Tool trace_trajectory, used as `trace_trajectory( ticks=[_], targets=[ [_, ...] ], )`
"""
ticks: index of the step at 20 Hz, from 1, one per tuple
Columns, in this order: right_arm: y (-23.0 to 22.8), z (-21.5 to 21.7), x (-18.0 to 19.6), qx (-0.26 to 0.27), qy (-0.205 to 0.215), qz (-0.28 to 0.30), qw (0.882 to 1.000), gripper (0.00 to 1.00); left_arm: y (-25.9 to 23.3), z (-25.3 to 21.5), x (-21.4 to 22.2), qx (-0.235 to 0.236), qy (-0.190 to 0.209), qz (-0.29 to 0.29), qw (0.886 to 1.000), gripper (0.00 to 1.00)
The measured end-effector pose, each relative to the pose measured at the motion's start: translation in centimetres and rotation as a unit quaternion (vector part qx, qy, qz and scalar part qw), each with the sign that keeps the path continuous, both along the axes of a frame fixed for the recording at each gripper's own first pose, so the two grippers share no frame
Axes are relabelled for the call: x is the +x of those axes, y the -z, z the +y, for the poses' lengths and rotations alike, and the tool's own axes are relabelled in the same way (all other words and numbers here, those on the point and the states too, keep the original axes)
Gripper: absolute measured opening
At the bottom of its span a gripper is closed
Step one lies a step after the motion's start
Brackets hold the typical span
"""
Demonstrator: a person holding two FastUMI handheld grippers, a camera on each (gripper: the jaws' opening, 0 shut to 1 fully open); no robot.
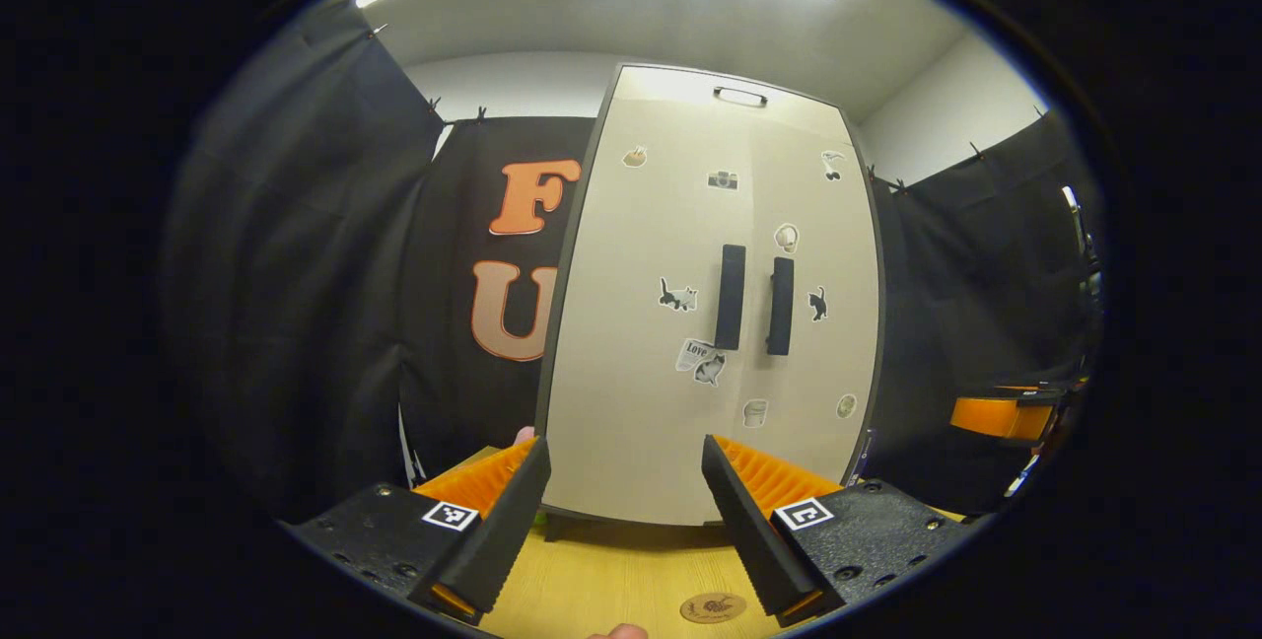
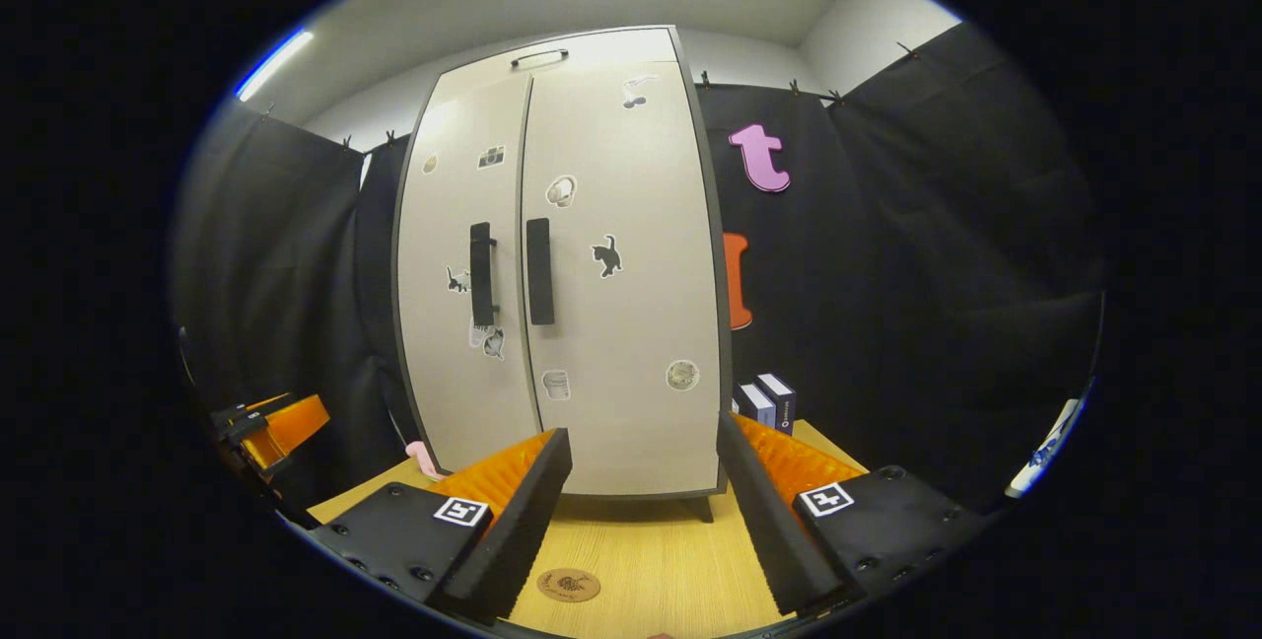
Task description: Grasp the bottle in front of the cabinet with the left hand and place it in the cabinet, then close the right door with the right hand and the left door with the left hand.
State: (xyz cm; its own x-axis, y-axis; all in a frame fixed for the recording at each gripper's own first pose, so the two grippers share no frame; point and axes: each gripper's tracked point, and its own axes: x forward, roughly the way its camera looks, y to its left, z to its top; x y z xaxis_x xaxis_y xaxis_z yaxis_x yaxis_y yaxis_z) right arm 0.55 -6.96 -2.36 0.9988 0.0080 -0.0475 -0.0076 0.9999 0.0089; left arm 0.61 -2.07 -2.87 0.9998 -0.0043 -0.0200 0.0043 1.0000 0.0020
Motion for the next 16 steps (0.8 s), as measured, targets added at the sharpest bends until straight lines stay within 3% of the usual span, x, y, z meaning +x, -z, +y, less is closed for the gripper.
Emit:
trace_trajectory(
  ticks=[3, 16],
  targets=[
    [-0.01, 0.20, -0.20, 0.002, -0.003, 0.001, 1.000, 0.98, -0.18, -0.06, -0.30, -0.001, 0.000, -0.003, 1.000, 0.97],
    [0.46, 0.13, -0.77, 0.014, -0.006, 0.011, 1.000, 0.98, 0.02, 0.65, -0.75, -0.002, -0.008, 0.003, 1.000, 0.94]
  ],
)
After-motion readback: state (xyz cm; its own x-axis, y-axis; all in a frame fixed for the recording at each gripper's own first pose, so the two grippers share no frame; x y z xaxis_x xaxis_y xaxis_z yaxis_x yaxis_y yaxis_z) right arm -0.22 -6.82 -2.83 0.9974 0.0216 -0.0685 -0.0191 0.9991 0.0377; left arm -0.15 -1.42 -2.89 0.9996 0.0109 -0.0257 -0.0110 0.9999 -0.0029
